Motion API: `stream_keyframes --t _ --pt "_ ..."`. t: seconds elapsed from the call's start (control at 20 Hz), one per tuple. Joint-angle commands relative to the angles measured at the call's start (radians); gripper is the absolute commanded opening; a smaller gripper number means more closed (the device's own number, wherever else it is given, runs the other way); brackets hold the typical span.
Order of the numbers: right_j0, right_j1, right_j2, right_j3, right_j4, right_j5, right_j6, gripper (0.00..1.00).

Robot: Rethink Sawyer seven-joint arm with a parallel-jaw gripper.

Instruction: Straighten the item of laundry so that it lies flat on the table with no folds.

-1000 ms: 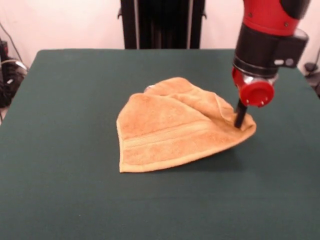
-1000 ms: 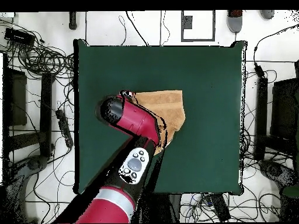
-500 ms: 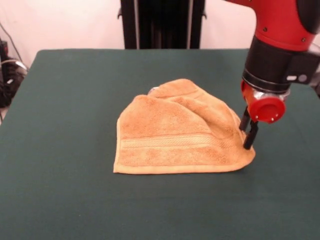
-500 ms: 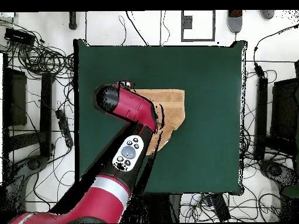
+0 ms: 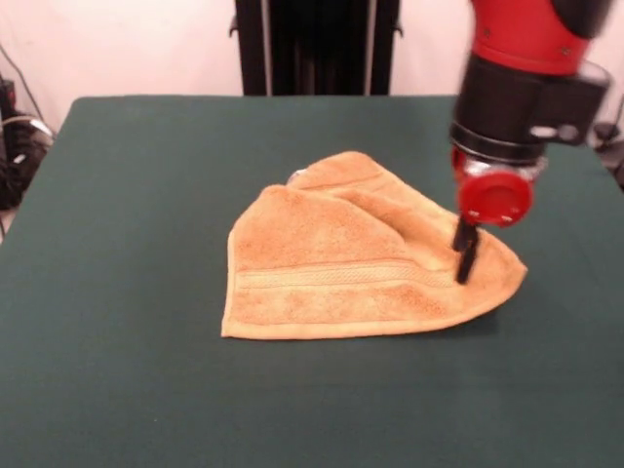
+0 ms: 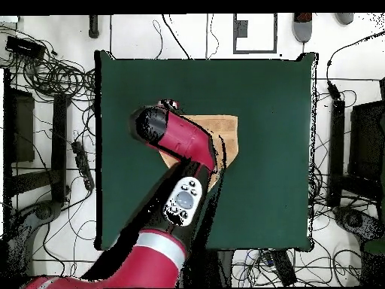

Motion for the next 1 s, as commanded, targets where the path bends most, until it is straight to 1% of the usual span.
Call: stream_keyframes --t 0.05,0.15,0.35,0.45,0.6,0.7,0.75,0.85,1.0 --pt "-0.275 -0.223 0.217 0.308 -0.078 -0.115 -0.229 1.0" --pt "-0.359 -0.28 0.243 0.342 -0.145 -0.11 -0.309 1.0" --pt "-0.518 -0.352 0.301 0.365 -0.292 -0.087 -0.423 1.0" --pt "-0.615 -0.369 0.36 0.392 -0.372 -0.108 -0.464 1.0" --pt "-0.736 -0.356 0.427 0.4 -0.5 -0.138 -0.483 1.0" --pt "-0.79 -0.346 0.455 0.401 -0.577 -0.155 -0.477 1.0" --pt "-0.799 -0.345 0.454 0.397 -0.609 -0.155 -0.462 1.0" --pt "-0.822 -0.344 0.47 0.403 -0.656 -0.168 -0.429 1.0" --pt "-0.841 -0.348 0.489 0.423 -0.691 -0.169 -0.374 1.0"
